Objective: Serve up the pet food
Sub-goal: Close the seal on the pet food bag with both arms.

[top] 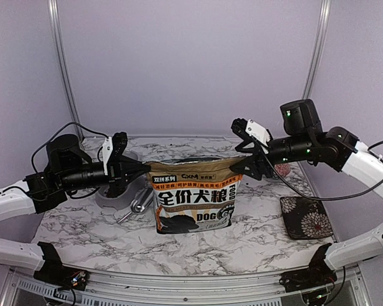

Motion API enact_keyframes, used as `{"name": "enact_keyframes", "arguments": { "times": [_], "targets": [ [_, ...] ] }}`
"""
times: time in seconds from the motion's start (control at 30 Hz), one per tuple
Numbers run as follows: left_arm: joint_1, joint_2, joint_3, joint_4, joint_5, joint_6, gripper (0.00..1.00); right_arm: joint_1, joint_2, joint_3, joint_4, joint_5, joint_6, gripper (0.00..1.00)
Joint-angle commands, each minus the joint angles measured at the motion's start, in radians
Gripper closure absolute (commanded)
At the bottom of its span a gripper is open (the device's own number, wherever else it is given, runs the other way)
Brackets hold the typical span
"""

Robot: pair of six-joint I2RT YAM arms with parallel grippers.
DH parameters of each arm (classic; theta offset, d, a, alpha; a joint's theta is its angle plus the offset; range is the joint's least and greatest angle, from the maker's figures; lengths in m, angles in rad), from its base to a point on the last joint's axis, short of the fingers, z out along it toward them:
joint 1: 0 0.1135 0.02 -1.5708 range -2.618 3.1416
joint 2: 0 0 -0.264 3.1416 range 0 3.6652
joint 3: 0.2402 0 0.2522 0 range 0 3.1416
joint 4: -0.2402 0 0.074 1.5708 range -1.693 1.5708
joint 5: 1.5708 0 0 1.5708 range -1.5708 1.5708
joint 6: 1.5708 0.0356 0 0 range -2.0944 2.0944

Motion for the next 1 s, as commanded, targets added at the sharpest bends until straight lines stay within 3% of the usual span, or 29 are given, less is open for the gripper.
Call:
{"name": "enact_keyframes", "arguments": {
  "times": [0.0,0.23,0.3,0.37,0.43,0.73,0.97],
  "targets": [
    [0.013,-0.041,0.026,0.040,0.005,0.007,1.00,-0.007,0.047,0.010,-0.014,-0.154,-0.011,0.39],
    [0.013,-0.040,0.024,0.040,0.003,0.008,1.00,-0.007,0.053,0.008,0.038,-0.155,-0.013,0.58],
    [0.013,-0.039,0.024,0.040,0.001,0.006,1.00,-0.009,0.041,0.001,0.041,-0.145,-0.024,0.71],
    [0.013,-0.038,0.024,0.040,-0.001,0.006,1.00,-0.009,0.028,-0.010,0.041,-0.124,-0.029,0.91],
    [0.013,-0.034,0.023,0.040,-0.001,0.004,1.00,-0.010,0.019,-0.018,0.046,-0.099,-0.017,1.00],
    [0.013,-0.021,0.034,0.040,0.001,-0.005,1.00,-0.010,-0.013,-0.015,0.027,-0.101,0.044,1.00],
    [0.013,0.001,0.078,0.040,0.010,-0.033,1.00,-0.009,-0.019,0.106,-0.100,-0.111,0.108,1.00]
  ]
}}
